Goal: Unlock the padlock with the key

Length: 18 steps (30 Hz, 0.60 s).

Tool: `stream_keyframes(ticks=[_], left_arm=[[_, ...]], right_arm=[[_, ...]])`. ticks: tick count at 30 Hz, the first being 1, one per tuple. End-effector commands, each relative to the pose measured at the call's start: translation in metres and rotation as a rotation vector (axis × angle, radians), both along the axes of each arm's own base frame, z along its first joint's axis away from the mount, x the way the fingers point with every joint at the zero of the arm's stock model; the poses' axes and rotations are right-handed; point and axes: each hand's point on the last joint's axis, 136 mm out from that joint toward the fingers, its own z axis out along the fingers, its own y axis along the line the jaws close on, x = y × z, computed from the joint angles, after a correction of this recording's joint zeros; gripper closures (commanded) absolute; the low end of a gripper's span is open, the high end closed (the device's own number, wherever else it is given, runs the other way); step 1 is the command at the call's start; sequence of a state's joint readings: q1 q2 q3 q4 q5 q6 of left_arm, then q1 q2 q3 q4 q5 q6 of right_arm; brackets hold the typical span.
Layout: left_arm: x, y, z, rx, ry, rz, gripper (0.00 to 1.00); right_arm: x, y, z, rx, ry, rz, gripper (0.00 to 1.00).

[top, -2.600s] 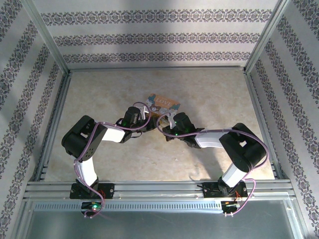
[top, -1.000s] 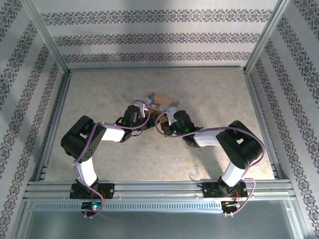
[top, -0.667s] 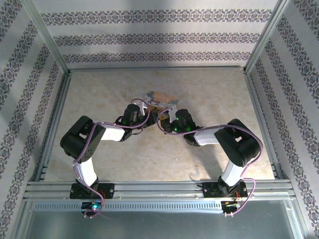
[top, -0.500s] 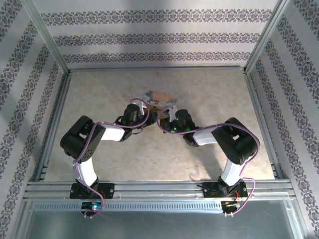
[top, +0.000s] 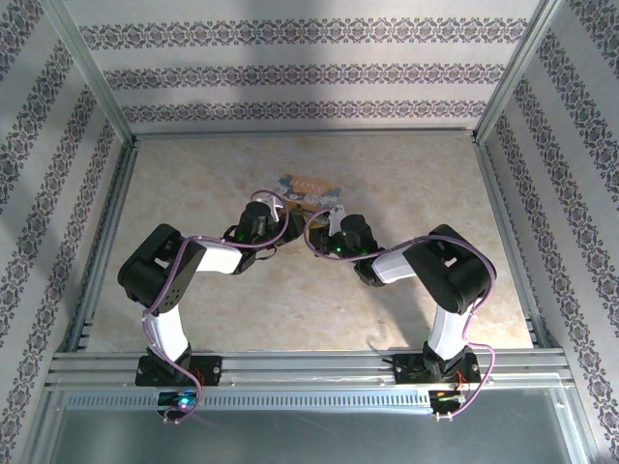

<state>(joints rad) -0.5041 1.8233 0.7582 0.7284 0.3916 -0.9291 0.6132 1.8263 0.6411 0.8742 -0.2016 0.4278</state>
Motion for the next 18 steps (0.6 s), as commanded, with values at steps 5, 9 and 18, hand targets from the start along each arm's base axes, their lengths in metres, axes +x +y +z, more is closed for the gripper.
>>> stream_keyframes(ticks=[5,9,18], left_arm=[[-0.031,-0.037,-0.001,-0.079,0.026,-0.184,0.77],[-0.031,-0.035,-0.007,-0.074,0.034,-0.175,0.74],[-0.032,-0.026,-0.007,-0.057,0.029,-0.149,0.62]], right_arm=[[0.0,0.013,0.019,0.073,-0.112,0.023,1.0],[-0.004,0.008,0.0,0.049,-0.072,0.013,1.0],[-0.013,0.002,-0.031,0.042,0.002,-0.008,1.0]])
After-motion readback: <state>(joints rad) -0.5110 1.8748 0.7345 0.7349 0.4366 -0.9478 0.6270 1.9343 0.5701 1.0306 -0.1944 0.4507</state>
